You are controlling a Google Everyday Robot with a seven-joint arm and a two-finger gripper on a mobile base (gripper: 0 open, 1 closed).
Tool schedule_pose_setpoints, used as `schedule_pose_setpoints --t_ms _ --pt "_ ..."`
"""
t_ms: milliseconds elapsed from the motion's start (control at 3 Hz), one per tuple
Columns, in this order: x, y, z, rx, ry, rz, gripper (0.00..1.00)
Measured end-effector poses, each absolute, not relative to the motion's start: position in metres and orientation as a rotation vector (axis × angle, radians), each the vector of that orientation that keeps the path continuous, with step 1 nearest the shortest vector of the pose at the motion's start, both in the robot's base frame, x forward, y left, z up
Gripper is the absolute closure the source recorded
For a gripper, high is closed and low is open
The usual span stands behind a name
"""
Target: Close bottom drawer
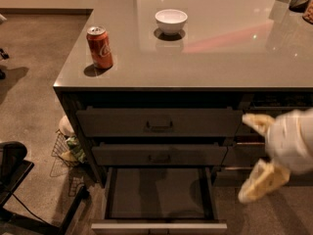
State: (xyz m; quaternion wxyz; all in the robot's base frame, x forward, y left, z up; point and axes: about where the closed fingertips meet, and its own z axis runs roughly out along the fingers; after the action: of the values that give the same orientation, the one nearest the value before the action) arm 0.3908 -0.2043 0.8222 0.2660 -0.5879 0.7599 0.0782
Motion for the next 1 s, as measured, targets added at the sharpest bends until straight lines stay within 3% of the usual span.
schedule_pose_setpoints --t_ms 333,1000 --pt "0.373 -0.217 0.687 -1.466 2.064 0.368 0.22" --pt "0.414 -0.251 0.562 -1.226 2.12 0.299 0.69"
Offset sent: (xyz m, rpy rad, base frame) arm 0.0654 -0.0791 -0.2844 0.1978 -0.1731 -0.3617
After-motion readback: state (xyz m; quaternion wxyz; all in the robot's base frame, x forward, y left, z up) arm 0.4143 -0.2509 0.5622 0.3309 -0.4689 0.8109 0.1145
